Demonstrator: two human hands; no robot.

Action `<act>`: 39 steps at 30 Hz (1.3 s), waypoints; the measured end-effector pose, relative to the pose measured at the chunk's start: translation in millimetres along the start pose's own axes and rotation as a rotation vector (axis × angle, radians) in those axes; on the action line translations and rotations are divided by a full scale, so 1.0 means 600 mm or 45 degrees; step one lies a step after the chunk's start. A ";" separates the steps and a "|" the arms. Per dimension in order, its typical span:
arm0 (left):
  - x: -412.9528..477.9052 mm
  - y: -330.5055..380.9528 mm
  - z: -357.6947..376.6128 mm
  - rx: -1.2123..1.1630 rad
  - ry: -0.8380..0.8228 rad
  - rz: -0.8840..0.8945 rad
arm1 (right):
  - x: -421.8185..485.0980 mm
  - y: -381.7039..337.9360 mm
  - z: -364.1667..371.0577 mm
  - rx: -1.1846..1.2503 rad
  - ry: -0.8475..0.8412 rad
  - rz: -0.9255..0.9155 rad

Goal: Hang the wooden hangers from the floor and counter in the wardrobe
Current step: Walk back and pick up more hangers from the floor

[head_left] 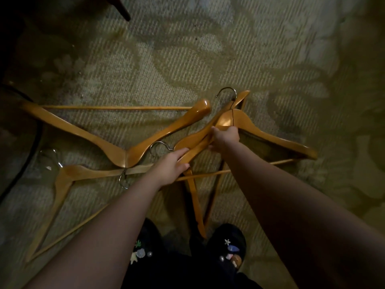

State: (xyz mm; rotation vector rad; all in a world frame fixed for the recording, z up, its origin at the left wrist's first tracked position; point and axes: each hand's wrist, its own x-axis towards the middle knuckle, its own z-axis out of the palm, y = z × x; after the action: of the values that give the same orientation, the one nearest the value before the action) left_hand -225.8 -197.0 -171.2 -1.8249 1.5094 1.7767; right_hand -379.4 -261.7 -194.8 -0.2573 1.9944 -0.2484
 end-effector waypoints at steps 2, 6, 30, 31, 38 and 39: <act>0.005 0.022 0.006 0.012 -0.007 0.012 | -0.001 0.004 -0.022 0.042 0.033 -0.034; -0.015 0.050 0.017 -0.041 -0.088 -0.044 | -0.033 0.026 -0.064 0.185 -0.108 -0.118; -0.209 0.090 -0.129 -0.705 0.619 0.140 | -0.286 -0.073 -0.030 -0.016 -0.300 -0.932; -0.206 0.083 -0.132 -0.689 0.678 0.125 | -0.280 -0.066 -0.029 -0.025 -0.264 -0.900; -0.175 -0.008 -0.119 -0.526 0.710 0.017 | -0.197 0.006 -0.025 -0.561 -0.237 -0.582; -0.169 -0.023 -0.111 -0.493 0.686 0.004 | -0.187 0.019 -0.022 -0.611 -0.241 -0.537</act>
State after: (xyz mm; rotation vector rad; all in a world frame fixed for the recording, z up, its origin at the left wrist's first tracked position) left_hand -149.3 -186.2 -76.6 -2.6613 1.3792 1.7606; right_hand -345.5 -217.3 -96.2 -0.9762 1.7715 -0.0024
